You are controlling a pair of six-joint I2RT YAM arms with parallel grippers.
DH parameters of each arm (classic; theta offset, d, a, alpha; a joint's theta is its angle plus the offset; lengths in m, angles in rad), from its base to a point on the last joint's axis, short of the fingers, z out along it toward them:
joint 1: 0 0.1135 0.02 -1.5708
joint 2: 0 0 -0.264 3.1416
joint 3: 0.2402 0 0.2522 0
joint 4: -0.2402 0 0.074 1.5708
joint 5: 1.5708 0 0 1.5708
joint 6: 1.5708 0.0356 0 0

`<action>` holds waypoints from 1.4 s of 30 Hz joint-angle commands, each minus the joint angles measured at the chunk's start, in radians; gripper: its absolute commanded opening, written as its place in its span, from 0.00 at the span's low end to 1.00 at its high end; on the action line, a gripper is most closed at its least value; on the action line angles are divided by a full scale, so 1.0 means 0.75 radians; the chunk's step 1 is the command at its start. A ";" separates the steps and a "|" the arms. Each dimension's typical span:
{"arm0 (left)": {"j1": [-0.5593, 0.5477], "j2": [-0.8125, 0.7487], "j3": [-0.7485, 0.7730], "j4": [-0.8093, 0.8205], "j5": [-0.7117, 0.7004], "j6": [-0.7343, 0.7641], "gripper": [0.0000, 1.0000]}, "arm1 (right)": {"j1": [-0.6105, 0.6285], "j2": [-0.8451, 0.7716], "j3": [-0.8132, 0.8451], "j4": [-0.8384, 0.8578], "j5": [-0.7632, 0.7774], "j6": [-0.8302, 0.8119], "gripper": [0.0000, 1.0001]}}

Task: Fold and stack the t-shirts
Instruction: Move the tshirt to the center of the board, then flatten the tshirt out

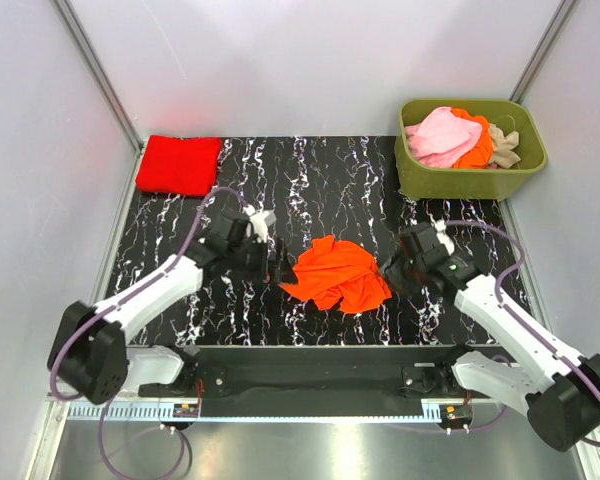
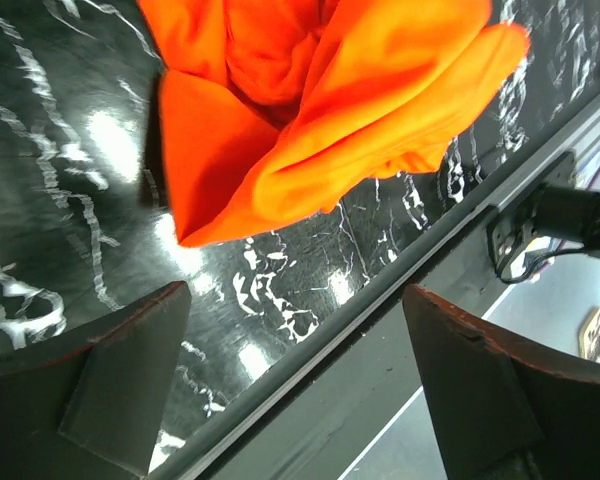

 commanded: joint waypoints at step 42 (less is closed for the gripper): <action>-0.044 0.367 0.161 0.188 -0.071 -0.086 0.10 | -0.294 0.097 -0.096 0.105 -0.151 -0.262 0.57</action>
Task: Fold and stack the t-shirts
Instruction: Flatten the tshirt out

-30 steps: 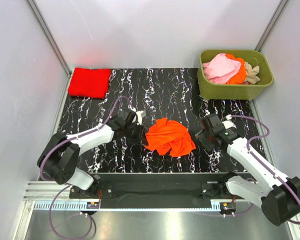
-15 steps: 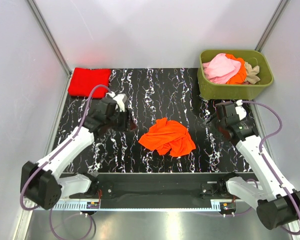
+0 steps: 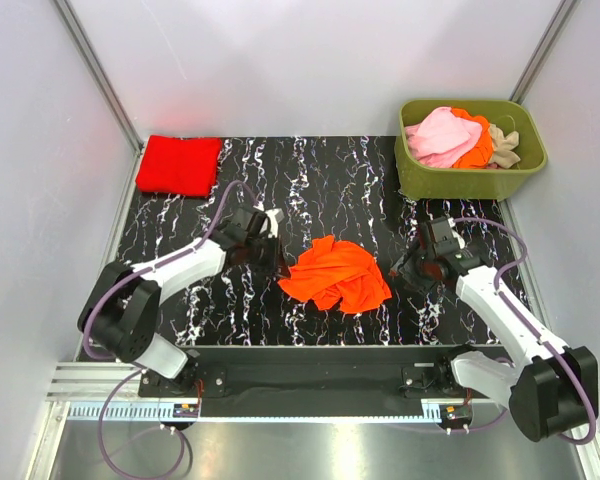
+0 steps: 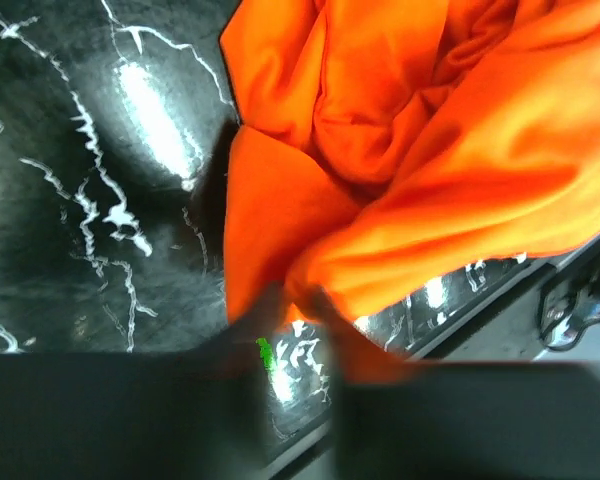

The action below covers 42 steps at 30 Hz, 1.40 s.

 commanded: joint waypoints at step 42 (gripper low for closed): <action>-0.953 0.392 0.712 -0.252 -1.048 0.349 0.54 | -0.007 -0.452 -0.313 0.113 0.086 0.292 0.55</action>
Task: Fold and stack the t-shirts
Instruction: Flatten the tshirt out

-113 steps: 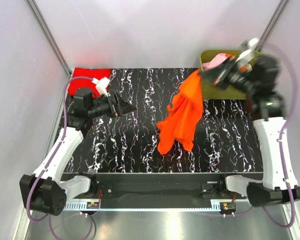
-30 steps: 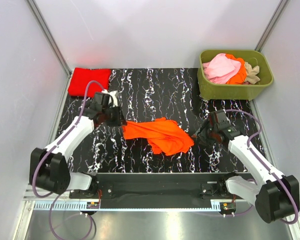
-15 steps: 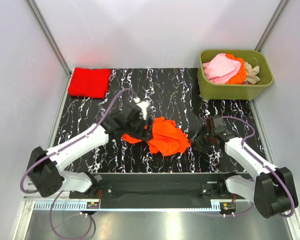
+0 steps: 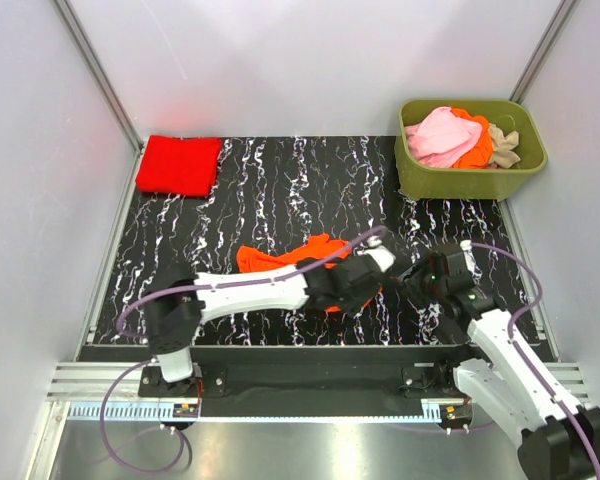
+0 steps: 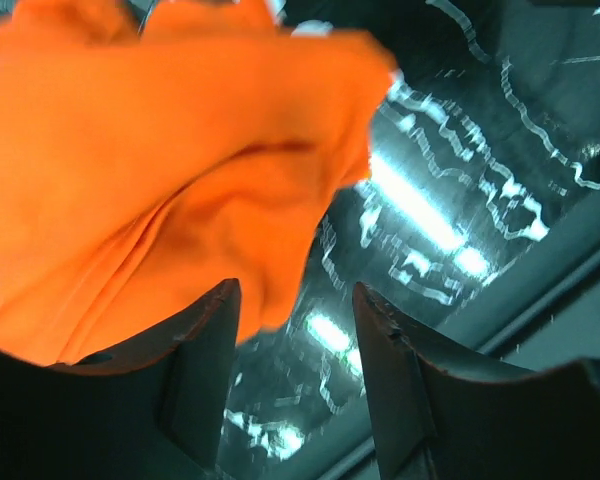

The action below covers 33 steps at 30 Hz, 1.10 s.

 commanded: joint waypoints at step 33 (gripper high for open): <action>0.066 -0.048 0.056 0.048 -0.132 -0.012 0.00 | -0.009 -0.155 0.103 -0.301 0.173 0.009 0.57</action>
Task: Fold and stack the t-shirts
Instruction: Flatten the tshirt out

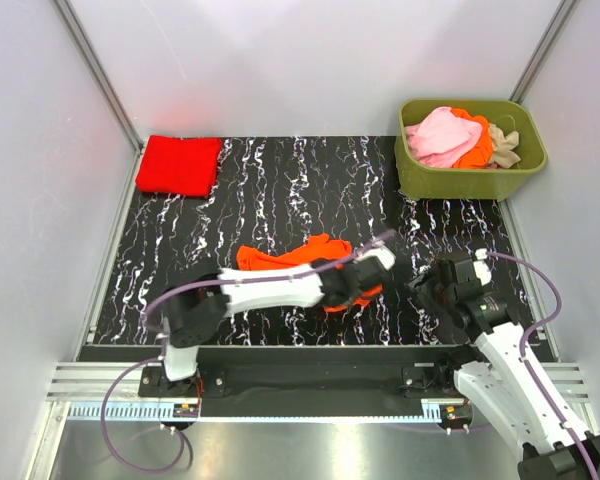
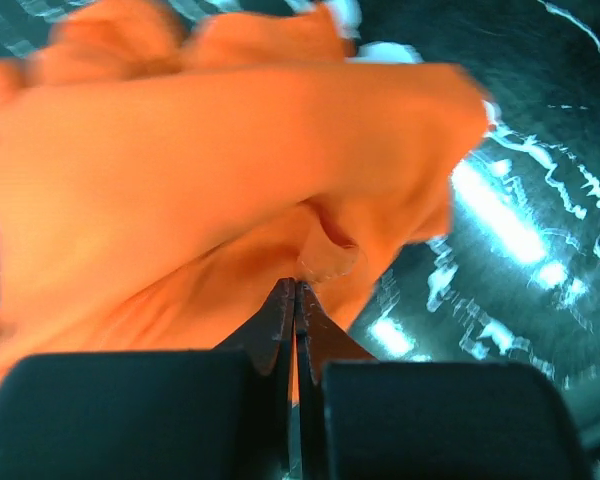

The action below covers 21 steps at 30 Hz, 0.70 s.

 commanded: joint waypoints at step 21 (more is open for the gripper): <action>0.746 -1.351 -0.321 -0.336 0.011 -0.146 0.00 | 0.230 0.675 0.145 0.419 -0.267 0.098 0.53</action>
